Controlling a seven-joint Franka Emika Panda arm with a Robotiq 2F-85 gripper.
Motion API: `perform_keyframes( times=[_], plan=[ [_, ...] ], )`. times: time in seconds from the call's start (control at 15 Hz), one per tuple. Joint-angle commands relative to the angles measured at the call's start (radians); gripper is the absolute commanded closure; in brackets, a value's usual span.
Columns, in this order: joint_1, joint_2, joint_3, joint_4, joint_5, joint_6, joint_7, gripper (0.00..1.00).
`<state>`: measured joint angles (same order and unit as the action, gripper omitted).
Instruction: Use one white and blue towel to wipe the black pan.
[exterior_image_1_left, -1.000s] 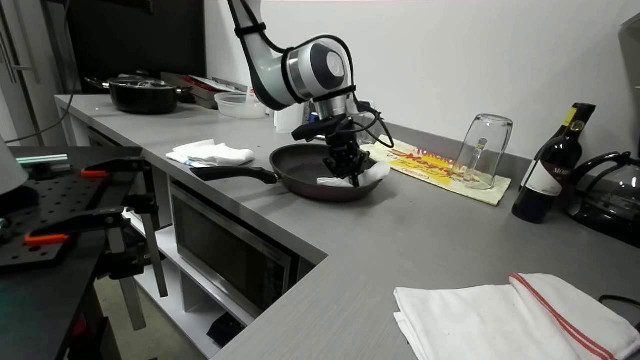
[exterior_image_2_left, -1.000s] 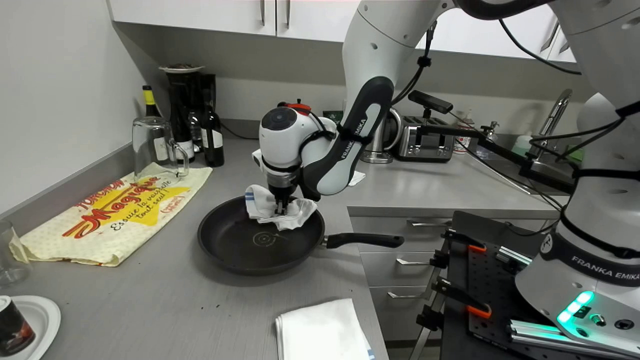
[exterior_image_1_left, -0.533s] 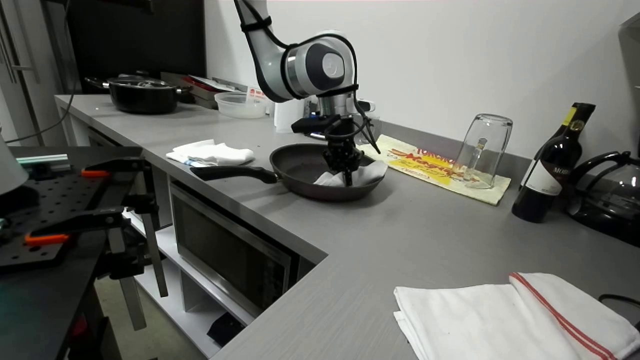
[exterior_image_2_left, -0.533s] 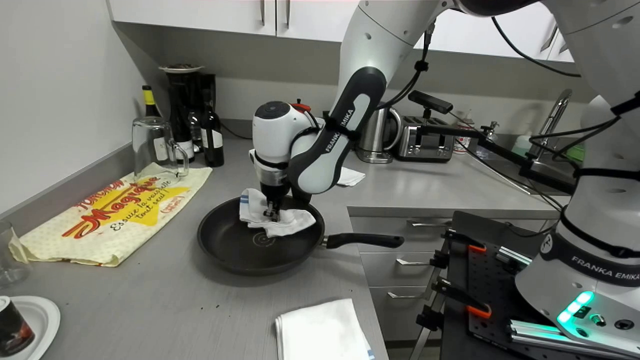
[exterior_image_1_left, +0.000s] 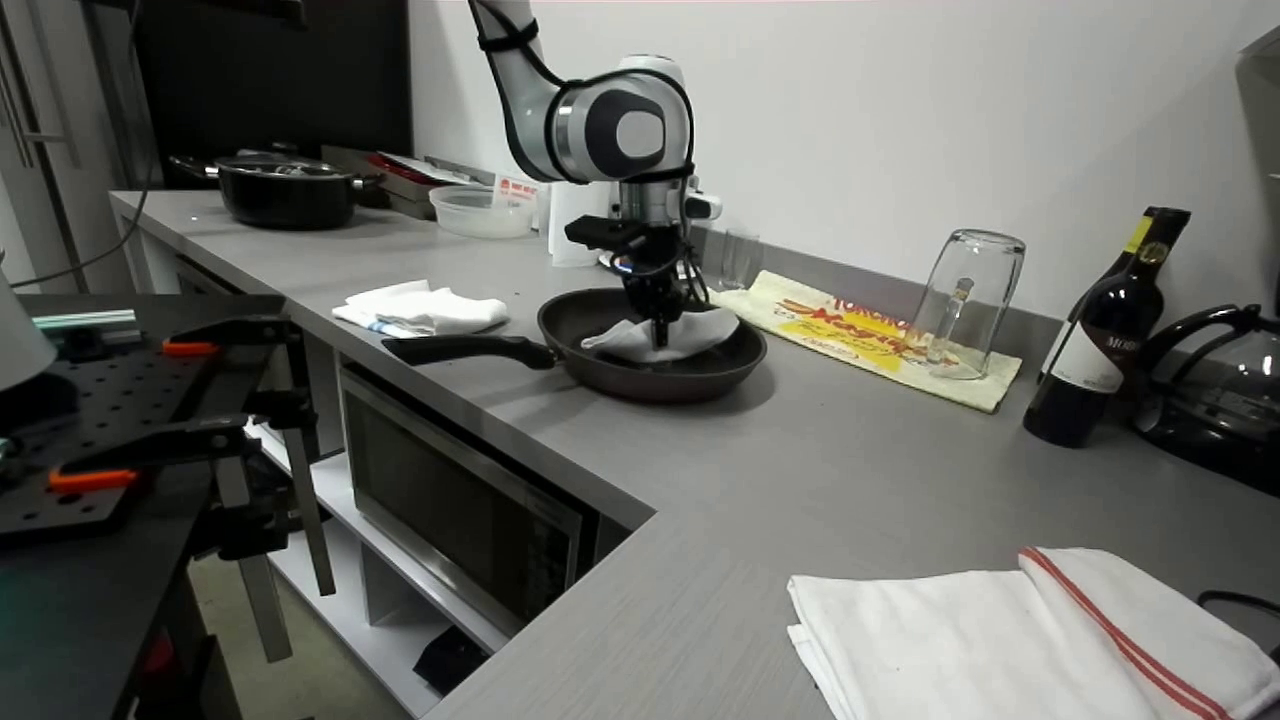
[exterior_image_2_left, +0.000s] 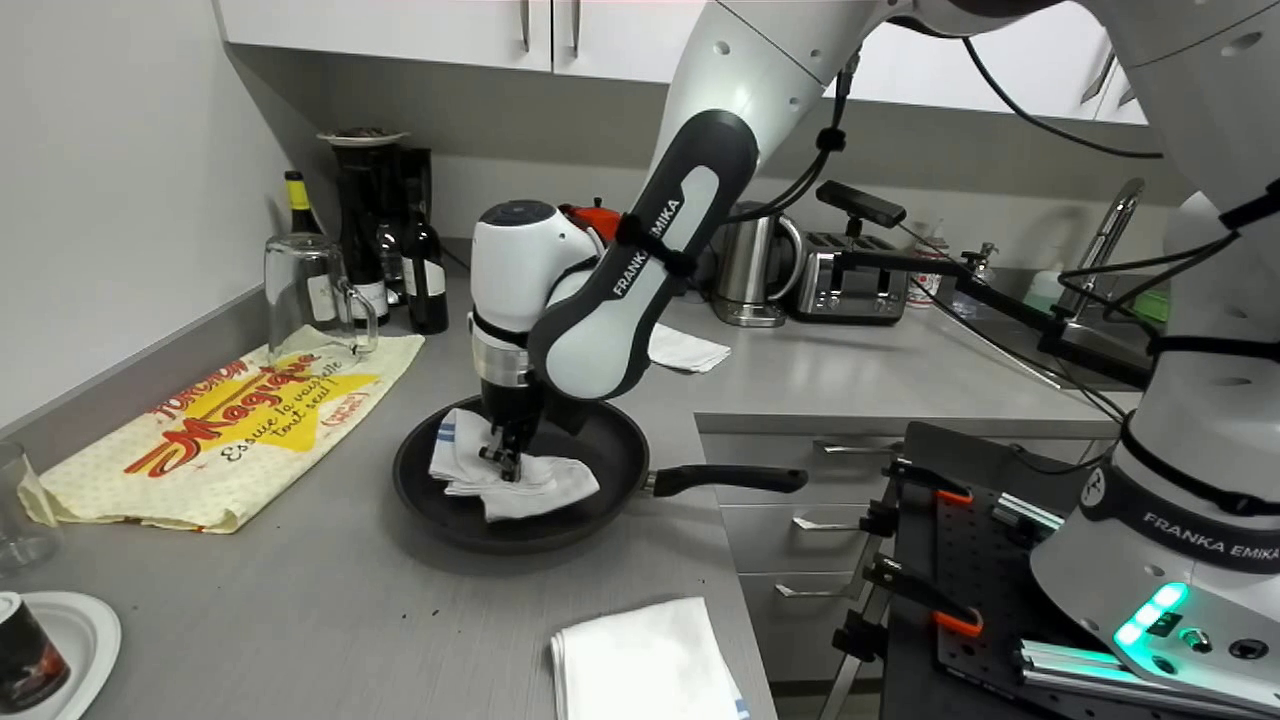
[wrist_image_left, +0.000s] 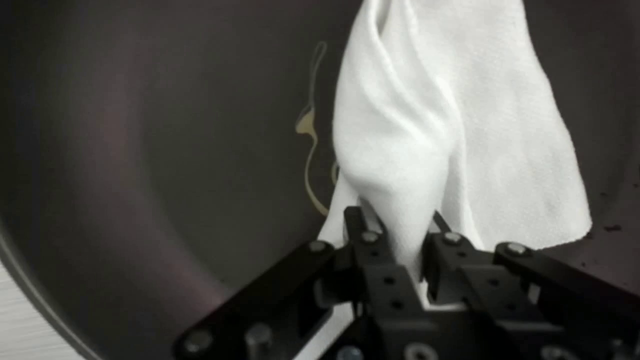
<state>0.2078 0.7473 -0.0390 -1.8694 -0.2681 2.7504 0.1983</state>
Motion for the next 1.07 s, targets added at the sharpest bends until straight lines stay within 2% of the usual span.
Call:
perform_keyframes(
  times=[0.0, 0.33, 1.0],
  plan=[
    [-0.025, 0.044, 0.06, 0.016, 0.092, -0.02, -0.046, 0.96],
    [-0.171, 0.025, 0.231, 0.041, 0.304, -0.134, -0.173, 0.96],
    [-0.296, -0.06, 0.361, 0.062, 0.594, -0.317, -0.28, 0.96]
  ],
)
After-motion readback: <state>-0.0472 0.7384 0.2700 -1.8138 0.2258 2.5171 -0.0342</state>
